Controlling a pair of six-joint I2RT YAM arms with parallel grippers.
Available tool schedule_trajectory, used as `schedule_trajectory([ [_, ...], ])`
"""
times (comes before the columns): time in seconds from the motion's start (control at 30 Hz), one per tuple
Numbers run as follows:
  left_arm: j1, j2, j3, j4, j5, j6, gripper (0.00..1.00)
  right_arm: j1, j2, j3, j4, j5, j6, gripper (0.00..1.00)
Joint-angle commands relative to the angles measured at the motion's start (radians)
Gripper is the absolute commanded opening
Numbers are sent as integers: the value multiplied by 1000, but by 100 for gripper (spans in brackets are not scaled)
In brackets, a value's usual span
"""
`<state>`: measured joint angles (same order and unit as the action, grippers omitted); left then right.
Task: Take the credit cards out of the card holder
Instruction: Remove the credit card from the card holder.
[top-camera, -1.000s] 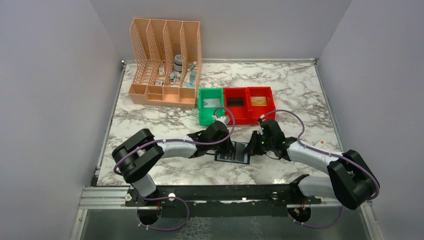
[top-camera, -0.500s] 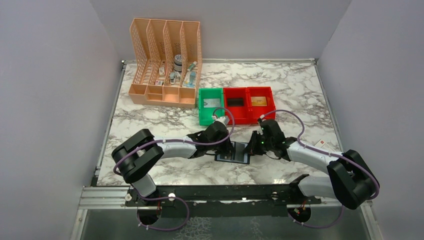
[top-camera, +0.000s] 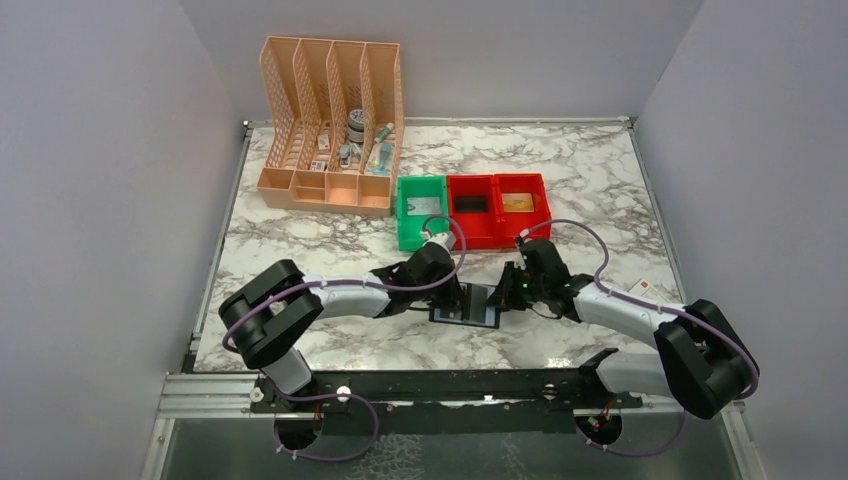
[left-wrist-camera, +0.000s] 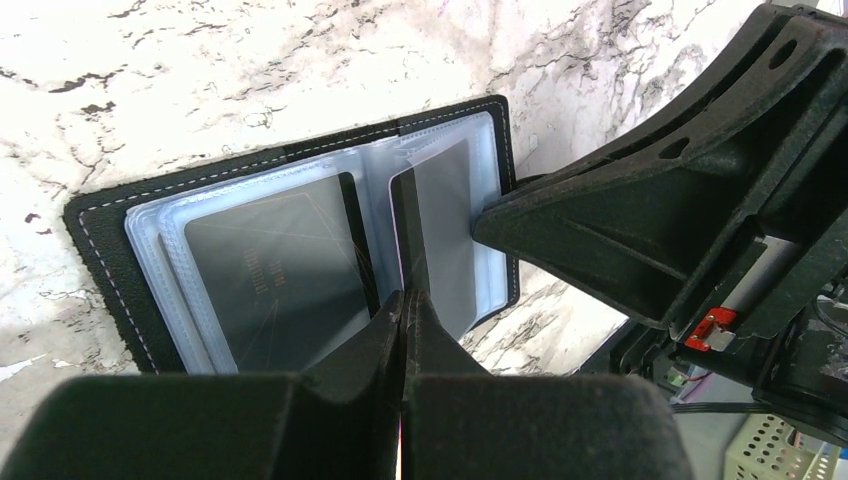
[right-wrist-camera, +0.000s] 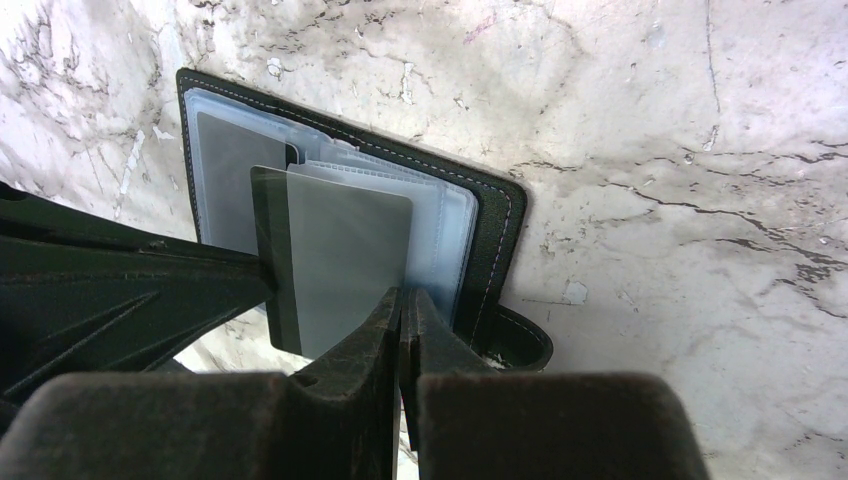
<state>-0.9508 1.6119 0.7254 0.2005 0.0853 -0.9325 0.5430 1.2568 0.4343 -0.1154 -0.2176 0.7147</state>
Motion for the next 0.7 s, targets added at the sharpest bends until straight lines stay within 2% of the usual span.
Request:
schedule_trajectory([
  [0.0,3,-12,-12,27,6,3,0,3,23,-25,-68,71,-11,4],
  [0.13,2,10,-16,72,46,-11,0,2,23,-23,-60,57,-12,4],
  [0.3,3,30,-16,99,73,-25,14,2,29,-25,-58,55,-11,4],
  [0.4,3,42,-15,110,88,-32,17,3,29,-25,-58,55,-11,4],
  [0.5,3,45,-16,116,94,-35,17,3,26,-23,-59,55,-9,4],
  [0.67,4,32,-25,115,76,-42,4,2,23,-22,-66,67,-8,4],
])
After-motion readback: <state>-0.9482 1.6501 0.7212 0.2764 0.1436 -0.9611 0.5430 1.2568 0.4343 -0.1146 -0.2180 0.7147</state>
